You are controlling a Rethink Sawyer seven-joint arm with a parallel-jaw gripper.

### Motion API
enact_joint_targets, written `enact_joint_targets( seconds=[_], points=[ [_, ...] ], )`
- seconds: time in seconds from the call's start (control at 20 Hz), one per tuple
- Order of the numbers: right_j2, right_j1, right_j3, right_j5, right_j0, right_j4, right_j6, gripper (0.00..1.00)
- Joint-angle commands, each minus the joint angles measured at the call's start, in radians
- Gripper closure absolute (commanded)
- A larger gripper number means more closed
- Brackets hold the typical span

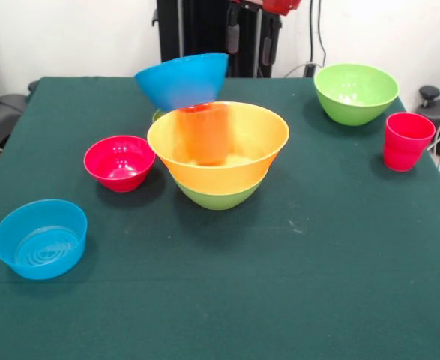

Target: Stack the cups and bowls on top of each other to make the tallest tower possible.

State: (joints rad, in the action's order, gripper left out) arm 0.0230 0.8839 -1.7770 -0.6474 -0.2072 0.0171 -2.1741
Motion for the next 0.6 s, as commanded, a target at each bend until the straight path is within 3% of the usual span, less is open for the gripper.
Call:
enact_joint_targets(
  seconds=[0.05, 0.6],
  points=[
    [-0.035, -0.051, -0.044, -0.036, 0.012, 0.003, -0.076, 0.0],
    [-0.035, -0.085, -0.019, -0.017, 0.016, 0.012, -0.079, 0.0]
  ],
)
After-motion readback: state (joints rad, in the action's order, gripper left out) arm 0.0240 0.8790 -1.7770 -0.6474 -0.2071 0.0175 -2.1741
